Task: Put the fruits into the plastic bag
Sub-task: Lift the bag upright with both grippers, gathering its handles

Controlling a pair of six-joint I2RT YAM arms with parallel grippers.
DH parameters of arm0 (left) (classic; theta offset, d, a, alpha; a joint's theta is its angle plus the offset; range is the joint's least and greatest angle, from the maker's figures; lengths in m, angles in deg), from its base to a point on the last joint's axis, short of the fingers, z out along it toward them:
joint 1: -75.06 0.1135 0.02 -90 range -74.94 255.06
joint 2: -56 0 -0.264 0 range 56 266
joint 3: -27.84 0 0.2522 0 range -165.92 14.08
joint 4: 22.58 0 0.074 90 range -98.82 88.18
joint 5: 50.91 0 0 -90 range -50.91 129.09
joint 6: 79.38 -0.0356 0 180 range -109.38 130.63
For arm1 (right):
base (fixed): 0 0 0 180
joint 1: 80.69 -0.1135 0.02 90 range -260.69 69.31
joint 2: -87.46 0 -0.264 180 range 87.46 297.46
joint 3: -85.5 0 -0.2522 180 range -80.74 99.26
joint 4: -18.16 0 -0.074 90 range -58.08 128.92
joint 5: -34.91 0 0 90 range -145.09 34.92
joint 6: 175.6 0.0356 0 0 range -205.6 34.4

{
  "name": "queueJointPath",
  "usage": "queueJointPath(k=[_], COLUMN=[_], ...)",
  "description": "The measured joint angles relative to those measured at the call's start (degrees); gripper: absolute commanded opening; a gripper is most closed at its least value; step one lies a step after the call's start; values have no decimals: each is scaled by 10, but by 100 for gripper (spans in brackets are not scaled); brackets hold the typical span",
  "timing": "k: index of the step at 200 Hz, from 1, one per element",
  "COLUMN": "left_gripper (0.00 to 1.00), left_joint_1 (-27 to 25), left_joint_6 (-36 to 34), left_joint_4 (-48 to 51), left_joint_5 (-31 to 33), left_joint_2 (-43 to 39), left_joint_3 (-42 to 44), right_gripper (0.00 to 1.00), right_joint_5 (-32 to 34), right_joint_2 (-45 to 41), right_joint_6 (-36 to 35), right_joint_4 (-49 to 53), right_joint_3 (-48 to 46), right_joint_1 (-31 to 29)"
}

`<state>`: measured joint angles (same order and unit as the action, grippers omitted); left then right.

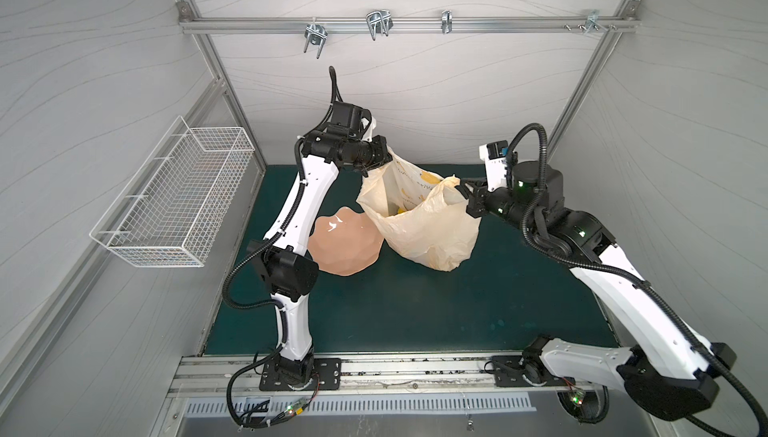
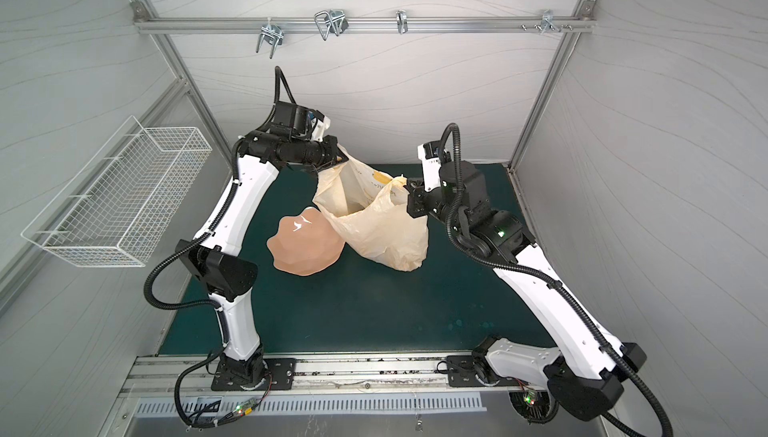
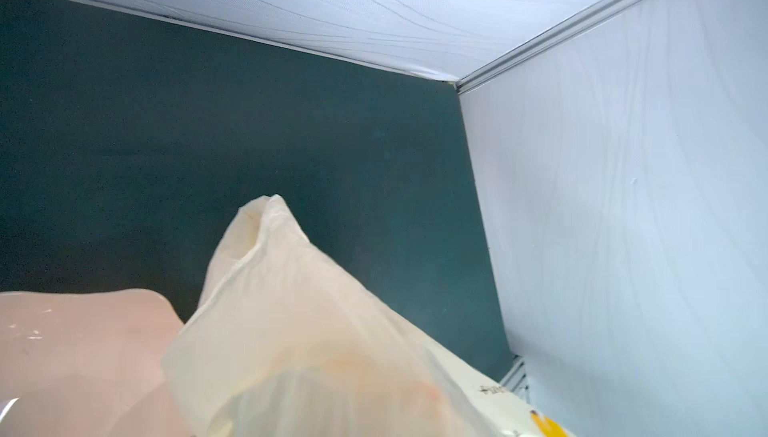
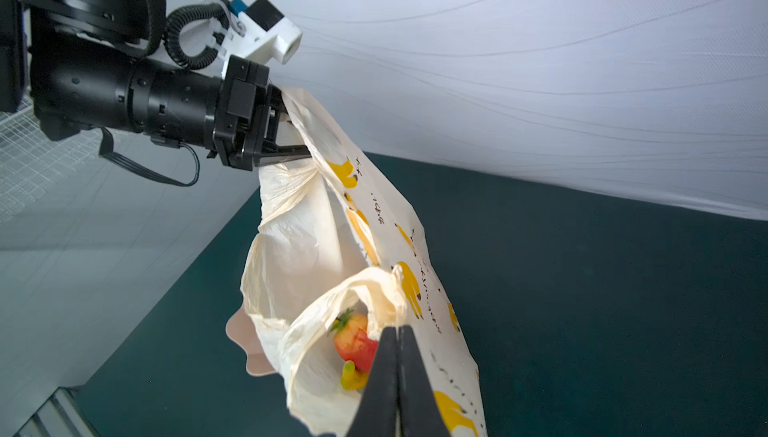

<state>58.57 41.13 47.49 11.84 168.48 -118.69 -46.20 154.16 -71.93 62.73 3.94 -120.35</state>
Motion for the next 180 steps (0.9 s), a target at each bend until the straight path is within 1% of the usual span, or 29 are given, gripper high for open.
queueJointPath(k=[41, 56, 73, 114, 151, 180], left_gripper=[0, 0, 0, 0, 0, 0], left_joint_1=[21, 26, 30, 47, 67, 71], left_joint_6=[118, 144, 163, 172, 158, 148], left_joint_4=[-33, -35, -33, -17, 15, 32], left_joint_5=[-69, -84, -94, -97, -89, -85], left_joint_2=[48, 62, 65, 73, 97, 123], left_joint_3=[-103, -135, -144, -143, -143, -143], right_gripper=[0, 0, 0, 0, 0, 0], right_joint_5=[-29, -37, -46, -64, -87, -101], right_joint_2=[0, 0, 0, -7, -10, -20], right_joint_6=[10, 17, 27, 53, 93, 125], right_joint_4=[-55, -65, -82, -111, -119, -121], right_joint_3=[-16, -17, -22, -80, -134, -163], right_joint_1=[26, 31, 33, 34, 34, 34])
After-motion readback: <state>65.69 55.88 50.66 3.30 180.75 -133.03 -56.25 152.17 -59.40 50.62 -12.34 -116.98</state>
